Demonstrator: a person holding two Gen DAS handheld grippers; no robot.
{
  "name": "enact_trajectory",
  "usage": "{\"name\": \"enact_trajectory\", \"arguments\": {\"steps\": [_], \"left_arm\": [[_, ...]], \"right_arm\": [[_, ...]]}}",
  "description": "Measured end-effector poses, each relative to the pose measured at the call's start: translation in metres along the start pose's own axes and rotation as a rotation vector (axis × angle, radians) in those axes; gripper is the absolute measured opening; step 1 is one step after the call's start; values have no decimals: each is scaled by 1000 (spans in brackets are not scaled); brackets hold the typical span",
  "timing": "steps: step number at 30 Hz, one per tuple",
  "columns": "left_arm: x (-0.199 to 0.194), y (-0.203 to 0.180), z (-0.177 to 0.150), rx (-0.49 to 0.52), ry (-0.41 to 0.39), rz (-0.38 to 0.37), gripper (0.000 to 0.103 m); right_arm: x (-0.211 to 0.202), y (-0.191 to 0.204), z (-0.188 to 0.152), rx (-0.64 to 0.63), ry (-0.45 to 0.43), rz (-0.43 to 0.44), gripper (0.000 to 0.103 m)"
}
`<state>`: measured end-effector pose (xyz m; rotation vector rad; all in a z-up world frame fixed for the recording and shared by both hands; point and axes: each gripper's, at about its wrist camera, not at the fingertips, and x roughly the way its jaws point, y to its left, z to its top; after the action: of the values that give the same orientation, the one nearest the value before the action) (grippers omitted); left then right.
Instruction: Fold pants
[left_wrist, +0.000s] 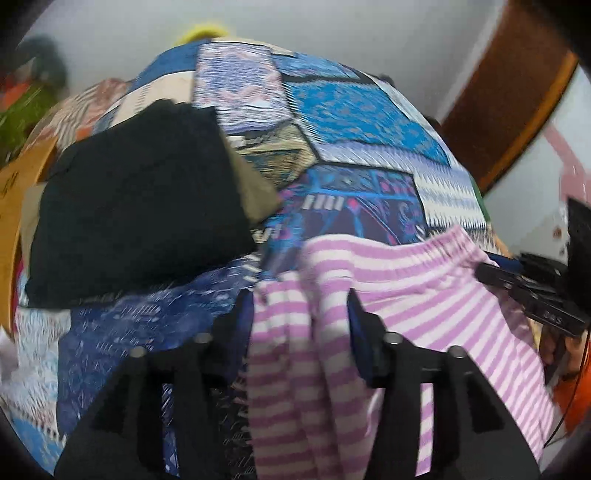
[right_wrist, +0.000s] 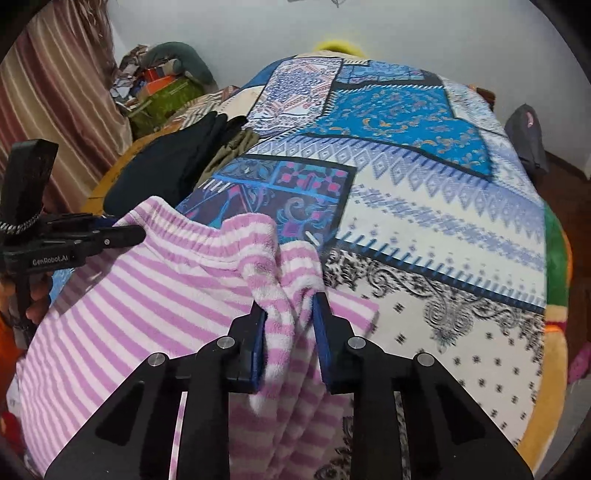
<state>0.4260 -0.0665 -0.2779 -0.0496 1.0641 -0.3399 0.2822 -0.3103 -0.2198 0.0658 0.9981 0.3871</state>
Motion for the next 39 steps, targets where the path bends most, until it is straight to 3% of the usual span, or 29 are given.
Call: {"name": "enact_trajectory", "arguments": {"steps": [2,5,7,9,11,15,19,29,31,39], "left_arm": [[-8,3,-3,3,-3,24,53],[-32,2,-9,52,-30,139,53],[-47,2,-12,65,-49,171,53],[-66,1,-17,65,-75,178,58],[-79,0,-22,58,-93,183,74],[-100,-14,-39,80,-110,165,77],[-105,-28,-58,93,-83,157,94],[-56,-35,-95,83,58,118,96],[-49,-34,-95,70,54,102,98],[-24,-33,-80,43,123,23,102]], "right_arm": [[-20,-3,-3,1,-20,-58,24],[-40,-5,-5,-23,-3,-196,29],[-56,-4,-12,-37,-2,-230,30],[-70,-2,-17,-41,-12,-211,33],[-86,3,-23,-39,-34,-199,42],[-107,14,-32,-8,-74,-109,56],[-105,28,-44,10,-59,-71,70],[-56,31,-85,101,107,2,71],[-51,26,-84,124,107,19,79],[-29,16,-74,153,149,123,83]]}}
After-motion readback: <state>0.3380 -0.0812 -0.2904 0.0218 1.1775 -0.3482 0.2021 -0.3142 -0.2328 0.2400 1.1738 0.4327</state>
